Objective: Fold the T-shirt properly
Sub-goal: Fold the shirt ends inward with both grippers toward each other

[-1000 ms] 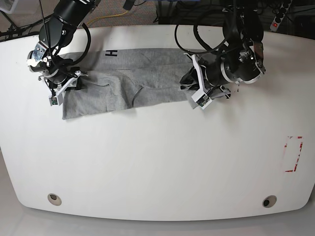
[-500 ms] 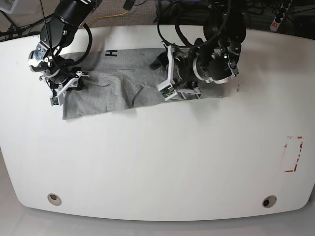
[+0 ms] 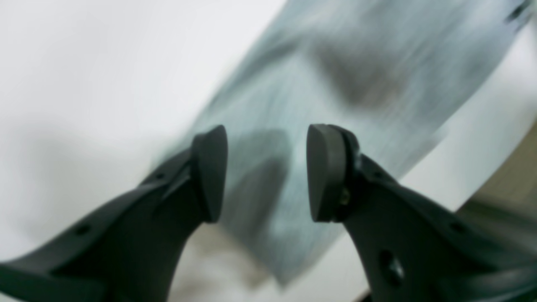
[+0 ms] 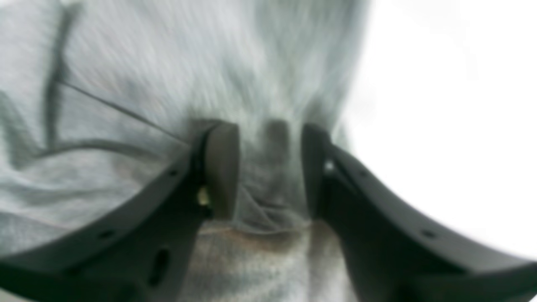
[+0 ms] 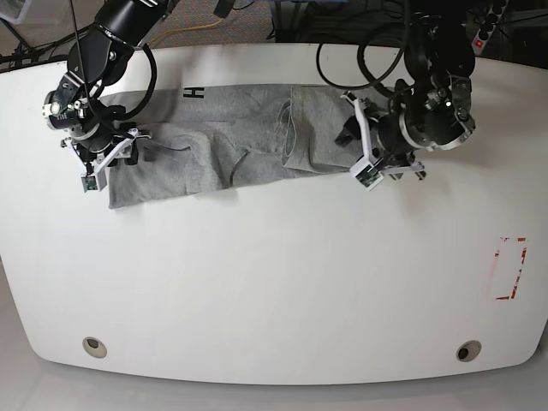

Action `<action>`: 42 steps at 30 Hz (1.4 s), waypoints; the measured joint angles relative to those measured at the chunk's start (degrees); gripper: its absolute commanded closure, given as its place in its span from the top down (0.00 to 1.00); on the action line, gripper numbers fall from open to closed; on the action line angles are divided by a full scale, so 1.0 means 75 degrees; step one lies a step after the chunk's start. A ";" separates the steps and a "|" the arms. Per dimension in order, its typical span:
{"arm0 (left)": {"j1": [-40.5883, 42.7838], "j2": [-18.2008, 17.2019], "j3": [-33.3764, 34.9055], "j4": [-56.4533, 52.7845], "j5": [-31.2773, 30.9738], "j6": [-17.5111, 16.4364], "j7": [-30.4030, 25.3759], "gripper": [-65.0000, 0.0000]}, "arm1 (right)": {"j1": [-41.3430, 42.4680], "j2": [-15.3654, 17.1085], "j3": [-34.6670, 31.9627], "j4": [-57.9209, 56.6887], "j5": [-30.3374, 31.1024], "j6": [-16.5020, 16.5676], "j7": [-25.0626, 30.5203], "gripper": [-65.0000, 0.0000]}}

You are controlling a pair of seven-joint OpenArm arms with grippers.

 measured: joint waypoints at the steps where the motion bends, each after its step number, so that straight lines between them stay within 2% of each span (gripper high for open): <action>1: 0.0140 -0.0137 -0.0157 -0.0003 0.0041 0.0000 0.0006 0.41 | 0.0050 -0.0035 0.0052 0.0204 -0.0009 0.0000 -0.0201 0.66; 4: 0.0391 -0.0376 -0.0475 -0.0111 0.0026 0.0003 -0.0012 0.41 | 0.0128 -0.0105 0.0125 0.0662 0.0015 -0.0003 -0.0618 0.82; 6: 0.0551 -0.0478 -0.0525 -0.0213 0.0017 0.0000 -0.0335 0.41 | 0.0382 -0.0125 0.0446 0.0807 0.0096 0.0015 -0.0784 0.89; 9: 0.0901 -0.0647 -0.0481 -0.0501 -0.0017 0.0000 -0.1008 0.41 | 0.0734 0.0009 0.1207 0.0656 0.0425 -0.0003 -0.1282 0.90; 11: 0.1125 -0.0670 -0.0495 -0.0653 -0.0006 0.0003 -0.1306 0.41 | 0.0857 0.0405 0.1533 0.0262 0.1014 -0.0015 -0.1635 0.90; 17: 0.1122 -0.0650 -0.0507 -0.1346 0.0009 0.0003 -0.1440 0.41 | 0.0901 0.1402 0.1830 -0.1626 0.3515 -0.0017 -0.2107 0.90; 20: 0.1090 -0.0656 -0.0507 -0.1556 -0.0047 0.0000 -0.1550 0.41 | 0.0799 0.1553 0.1859 -0.2276 0.4025 -0.0023 -0.2113 0.90; 23: 0.0947 -0.0656 -0.0507 -0.1696 -0.0015 -0.0003 -0.1845 0.41 | 0.0571 0.1521 0.1816 -0.2480 0.4182 -0.0015 -0.2145 0.90; 28: 0.0609 -0.0653 -0.0589 -0.1979 -0.0015 -0.0003 -0.1950 0.41 | 0.0364 0.1207 0.1527 -0.2486 0.4275 -0.0015 -0.2095 0.90; 31: 0.0527 -0.0571 -0.1011 -0.1993 -0.0038 -0.0003 -0.1950 0.41 | 0.0274 0.0941 0.1320 -0.2439 0.4409 -0.0009 -0.1856 0.90; 36: 0.0493 -0.0589 -0.1070 -0.1918 -0.0023 -0.0003 -0.1923 0.41 | 0.0055 0.0755 0.0691 -0.2381 0.4610 0.0026 -0.1384 0.90; 38: 0.0472 -0.0571 -0.1037 -0.1781 -0.0265 0.0000 -0.1903 0.41 | 0.0044 0.0723 0.0493 -0.2375 0.4605 0.0047 -0.1288 0.90; 42: 0.0364 -0.0627 -0.1096 -0.1207 -0.1440 0.0003 -0.1597 0.41 | 0.0052 0.0472 0.0379 -0.2346 0.4654 0.0070 -0.1180 0.86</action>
